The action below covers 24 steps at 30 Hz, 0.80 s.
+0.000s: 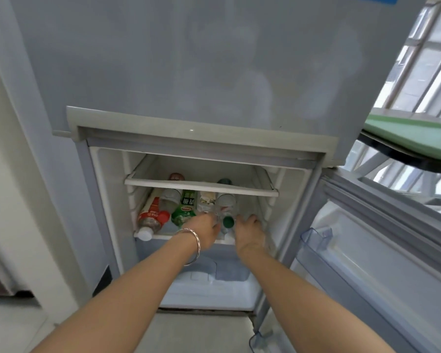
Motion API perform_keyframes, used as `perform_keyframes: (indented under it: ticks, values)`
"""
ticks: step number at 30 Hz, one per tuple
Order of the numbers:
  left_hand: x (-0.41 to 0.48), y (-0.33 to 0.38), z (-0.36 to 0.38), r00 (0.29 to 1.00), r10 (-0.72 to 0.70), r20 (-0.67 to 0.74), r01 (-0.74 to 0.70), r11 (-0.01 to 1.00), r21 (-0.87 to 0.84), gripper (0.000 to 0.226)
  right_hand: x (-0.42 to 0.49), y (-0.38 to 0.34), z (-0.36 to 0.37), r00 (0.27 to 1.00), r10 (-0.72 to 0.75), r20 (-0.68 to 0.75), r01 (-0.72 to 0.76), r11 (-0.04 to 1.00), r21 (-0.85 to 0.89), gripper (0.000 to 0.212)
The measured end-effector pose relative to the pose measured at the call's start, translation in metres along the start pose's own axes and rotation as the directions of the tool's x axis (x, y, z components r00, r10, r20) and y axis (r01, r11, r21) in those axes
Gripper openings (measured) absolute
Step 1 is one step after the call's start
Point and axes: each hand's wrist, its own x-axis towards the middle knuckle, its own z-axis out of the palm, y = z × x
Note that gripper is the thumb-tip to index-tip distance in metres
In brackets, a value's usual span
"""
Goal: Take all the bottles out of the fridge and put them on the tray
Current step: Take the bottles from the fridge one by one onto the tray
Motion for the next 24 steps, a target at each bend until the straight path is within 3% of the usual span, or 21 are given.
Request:
perform_keyframes:
  ticks: [4,6,8,10,14,18,20,24]
  values:
    - [0.003,0.014,-0.004,1.000,0.016,0.004,-0.016,1.000,0.026,0.036,-0.010,-0.009,-0.033,0.992,-0.127,-0.002,0.125,0.981,-0.147,0.038]
    - [-0.001,0.025,-0.011,0.999,0.036,0.017,-0.037,0.998,0.060,0.040,-0.018,-0.008,-0.060,0.977,-0.213,-0.009,0.211,0.971,-0.112,0.042]
    - [-0.005,0.032,-0.018,0.999,0.042,0.026,-0.044,0.995,0.093,0.041,-0.034,-0.007,-0.089,0.969,-0.244,0.036,0.246,0.940,-0.234,0.045]
    - [-0.010,0.035,-0.025,1.000,0.011,0.019,-0.013,0.995,0.095,0.039,-0.040,-0.002,-0.103,0.927,-0.374,0.036,0.369,0.891,-0.264,0.050]
    - [-0.021,0.046,-0.045,0.998,0.010,0.064,-0.013,0.998,0.054,0.046,-0.053,0.004,-0.148,0.902,-0.431,0.012,0.427,0.891,-0.155,0.068]
    - [-0.033,0.064,-0.072,0.976,0.112,0.189,-0.120,0.992,0.031,0.048,-0.060,0.003,-0.204,0.905,-0.425,-0.007,0.425,0.905,0.029,0.045]
    - [-0.039,0.067,-0.087,0.962,0.129,0.241,-0.103,0.988,-0.116,0.048,-0.064,0.004,-0.236,0.901,-0.433,-0.007,0.433,0.899,0.067,0.039]
    - [-0.061,0.084,-0.123,0.919,0.093,0.384,0.090,0.897,-0.432,0.057,-0.074,0.016,-0.305,0.881,-0.471,0.034,0.466,0.879,0.102,0.035]
